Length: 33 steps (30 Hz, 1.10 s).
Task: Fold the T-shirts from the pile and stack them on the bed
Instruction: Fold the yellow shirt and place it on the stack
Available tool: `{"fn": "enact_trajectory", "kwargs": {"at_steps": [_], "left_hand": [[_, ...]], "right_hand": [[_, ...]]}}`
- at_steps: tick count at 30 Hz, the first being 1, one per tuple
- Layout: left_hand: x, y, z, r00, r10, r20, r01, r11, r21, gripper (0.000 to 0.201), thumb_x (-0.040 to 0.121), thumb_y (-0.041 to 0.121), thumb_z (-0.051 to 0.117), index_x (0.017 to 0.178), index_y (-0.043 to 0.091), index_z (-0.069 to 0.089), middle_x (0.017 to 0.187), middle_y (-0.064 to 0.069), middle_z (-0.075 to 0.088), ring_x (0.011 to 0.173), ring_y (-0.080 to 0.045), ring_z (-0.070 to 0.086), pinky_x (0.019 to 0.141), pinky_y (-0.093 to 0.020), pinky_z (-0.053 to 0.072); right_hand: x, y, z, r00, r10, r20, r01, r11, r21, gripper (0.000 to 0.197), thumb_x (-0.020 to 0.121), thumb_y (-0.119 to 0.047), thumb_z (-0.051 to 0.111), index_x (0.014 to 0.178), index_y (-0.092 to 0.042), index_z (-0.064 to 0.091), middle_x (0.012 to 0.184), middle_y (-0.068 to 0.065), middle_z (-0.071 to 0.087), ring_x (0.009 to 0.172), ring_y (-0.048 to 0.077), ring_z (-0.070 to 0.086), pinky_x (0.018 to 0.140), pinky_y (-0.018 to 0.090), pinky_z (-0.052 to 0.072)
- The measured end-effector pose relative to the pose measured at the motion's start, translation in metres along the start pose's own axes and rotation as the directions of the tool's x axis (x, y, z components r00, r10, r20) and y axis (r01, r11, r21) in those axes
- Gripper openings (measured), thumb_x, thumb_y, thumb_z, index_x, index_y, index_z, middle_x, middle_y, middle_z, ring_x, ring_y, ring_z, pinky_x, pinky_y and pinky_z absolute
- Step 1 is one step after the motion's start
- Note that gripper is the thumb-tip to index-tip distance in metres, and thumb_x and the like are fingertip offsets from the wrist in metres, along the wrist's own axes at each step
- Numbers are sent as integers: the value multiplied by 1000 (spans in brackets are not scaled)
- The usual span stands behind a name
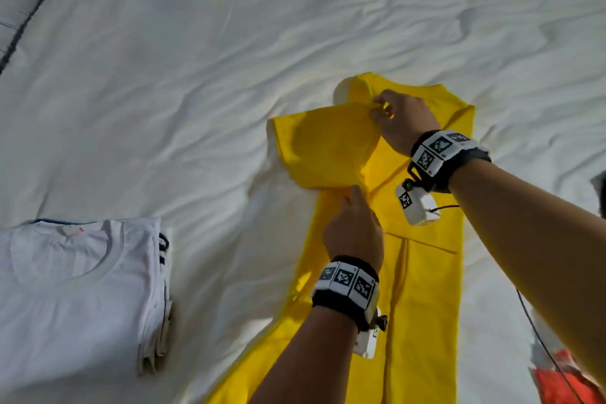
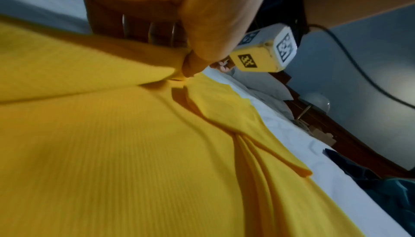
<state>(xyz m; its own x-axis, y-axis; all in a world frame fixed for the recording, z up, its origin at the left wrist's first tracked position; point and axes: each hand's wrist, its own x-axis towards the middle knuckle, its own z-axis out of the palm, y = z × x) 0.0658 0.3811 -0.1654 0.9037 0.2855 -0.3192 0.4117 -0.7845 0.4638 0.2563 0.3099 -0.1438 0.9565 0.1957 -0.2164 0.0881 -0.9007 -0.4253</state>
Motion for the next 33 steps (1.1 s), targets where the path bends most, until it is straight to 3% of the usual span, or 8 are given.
{"fn": "enact_trajectory", "kwargs": {"at_steps": [5, 10, 14, 20, 25, 29, 31, 33], "left_hand": [[-15, -2, 17, 1000, 10, -16, -11, 1000, -16, 25, 102, 30, 52, 124, 19, 49, 113, -6, 61, 91, -33, 69, 61, -39, 45], [-56, -43, 2, 988, 23, 150, -30, 999, 45, 37, 101, 25, 49, 136, 18, 40, 127, -8, 54, 111, -35, 62, 74, -42, 43], [-104, -91, -14, 964, 10, 267, -93, 950, 299, 50, 103, 5, 43, 151, 13, 29, 134, -13, 56, 119, -36, 60, 89, -45, 50], [-172, -144, -45, 957, -24, 291, -77, 939, 334, 58, 94, 13, 56, 148, 19, 37, 122, -12, 64, 109, -37, 64, 87, -45, 51], [-212, -147, -63, 943, 14, 331, -147, 914, 378, 32, 93, 9, 50, 124, 16, 55, 112, -14, 67, 103, -40, 66, 80, -43, 50], [-241, -135, -57, 890, 147, 432, -329, 862, 386, 17, 72, 13, 80, 80, 18, 67, 69, -6, 68, 57, -33, 70, 46, -35, 50], [-251, -132, -49, 833, 224, 506, -421, 850, 317, 10, 94, 26, 62, 91, 17, 65, 86, -12, 71, 77, -38, 71, 61, -40, 52], [-251, -138, -39, 839, 257, 480, -417, 871, 262, 42, 105, 38, 32, 93, 14, 65, 96, -17, 68, 87, -41, 67, 71, -43, 49]], "right_hand": [[-39, 9, 10, 997, -74, -20, 68, 976, -206, 45, 103, -36, 51, 145, -23, 40, 134, 12, 53, 111, 39, 60, 75, 44, 51], [-147, -6, 48, 979, -146, 143, 164, 979, -123, 27, 108, -41, 32, 127, -26, 45, 81, 7, 63, 66, 32, 57, 51, 37, 40], [-224, -22, 87, 932, -112, 344, 181, 968, -174, 29, 108, -48, 23, 117, -27, 43, 74, 2, 55, 69, 32, 55, 54, 37, 38], [-275, -40, 115, 941, 67, 333, -41, 995, -86, 50, 99, -72, 24, 98, -26, 45, 85, -2, 53, 78, 25, 57, 64, 37, 45], [-285, -39, 118, 952, 182, 246, -233, 953, 193, 18, 88, -19, 65, 105, -20, 60, 76, 4, 61, 59, 19, 56, 47, 32, 46], [-289, -29, 112, 948, 225, 226, -290, 902, 321, 31, 89, -7, 66, 117, -17, 57, 78, 6, 57, 55, 17, 49, 42, 29, 39], [-290, -23, 113, 940, 239, 244, -309, 899, 310, 38, 89, -7, 69, 122, -17, 54, 89, 10, 59, 61, 16, 52, 48, 31, 44], [-291, -19, 117, 933, 248, 259, -323, 895, 308, 42, 91, -14, 72, 127, -18, 50, 95, 7, 59, 66, 13, 54, 50, 31, 46]]}}
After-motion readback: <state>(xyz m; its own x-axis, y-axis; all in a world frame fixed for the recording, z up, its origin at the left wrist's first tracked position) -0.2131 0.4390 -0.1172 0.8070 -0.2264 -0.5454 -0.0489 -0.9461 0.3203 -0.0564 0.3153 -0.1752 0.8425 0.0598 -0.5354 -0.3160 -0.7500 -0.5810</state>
